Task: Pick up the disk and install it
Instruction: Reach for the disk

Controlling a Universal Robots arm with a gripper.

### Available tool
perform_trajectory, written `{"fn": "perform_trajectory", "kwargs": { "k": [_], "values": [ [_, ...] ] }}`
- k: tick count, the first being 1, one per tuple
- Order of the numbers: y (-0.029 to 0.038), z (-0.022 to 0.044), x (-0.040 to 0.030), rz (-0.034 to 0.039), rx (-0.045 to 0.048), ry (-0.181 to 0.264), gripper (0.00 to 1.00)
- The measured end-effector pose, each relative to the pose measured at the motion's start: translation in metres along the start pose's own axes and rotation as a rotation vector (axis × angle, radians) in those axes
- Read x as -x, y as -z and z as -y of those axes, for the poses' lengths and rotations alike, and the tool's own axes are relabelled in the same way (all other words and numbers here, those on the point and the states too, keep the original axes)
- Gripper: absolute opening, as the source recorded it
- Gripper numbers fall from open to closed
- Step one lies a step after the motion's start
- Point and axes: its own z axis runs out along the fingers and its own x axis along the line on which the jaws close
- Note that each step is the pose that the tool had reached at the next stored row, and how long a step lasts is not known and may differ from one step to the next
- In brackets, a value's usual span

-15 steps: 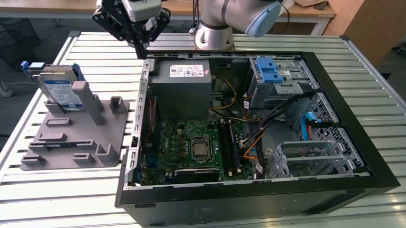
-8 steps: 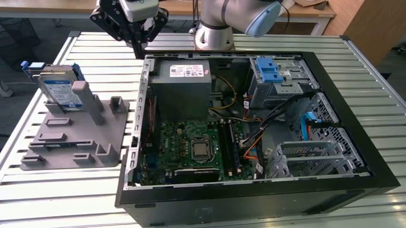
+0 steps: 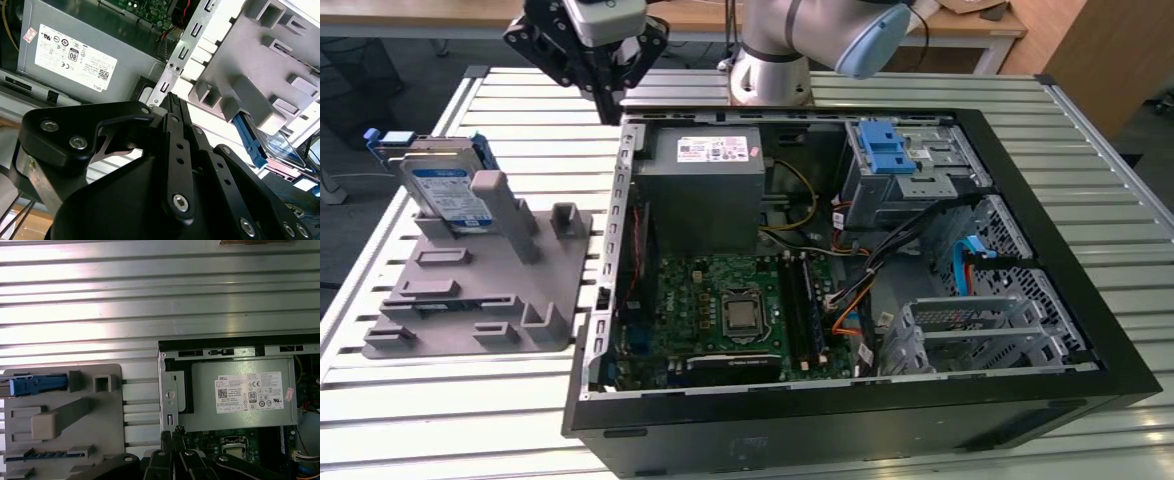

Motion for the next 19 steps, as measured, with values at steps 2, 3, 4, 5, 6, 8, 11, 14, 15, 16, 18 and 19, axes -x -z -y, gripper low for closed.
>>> {"fn": "perform_trajectory", "kwargs": {
  "k": [2,3,4,5,6,8,11,14,15,16,18,19],
  "values": [
    [0.0000,0.0001,-0.0012,0.0000,0.0000,0.000,0.15],
    [-0.0001,0.0001,-0.0017,0.0000,0.0000,0.000,0.15],
    [-0.0001,0.0002,-0.0024,0.0000,0.0000,0.000,0.15],
    [-0.0001,0.0002,-0.0030,0.0000,0.0000,0.000,0.15],
    [-0.0001,0.0003,-0.0036,0.0000,0.0000,0.000,0.15],
    [-0.0002,0.0004,-0.0048,0.0000,0.0000,0.000,0.15],
    [-0.0003,0.0005,-0.0065,0.0000,0.0001,0.000,0.15],
    [-0.0003,0.0007,-0.0084,-0.0001,0.0000,0.000,0.15],
    [-0.0004,0.0007,-0.0091,0.0000,0.0000,0.000,0.15],
    [-0.0003,0.0007,-0.0097,-0.0001,-0.0001,0.000,0.15],
    [-0.0004,0.0008,-0.0110,0.0000,0.0000,0.000,0.15],
    [-0.0005,0.0009,-0.0117,0.0000,0.0000,0.000,0.15]
  ]
}}
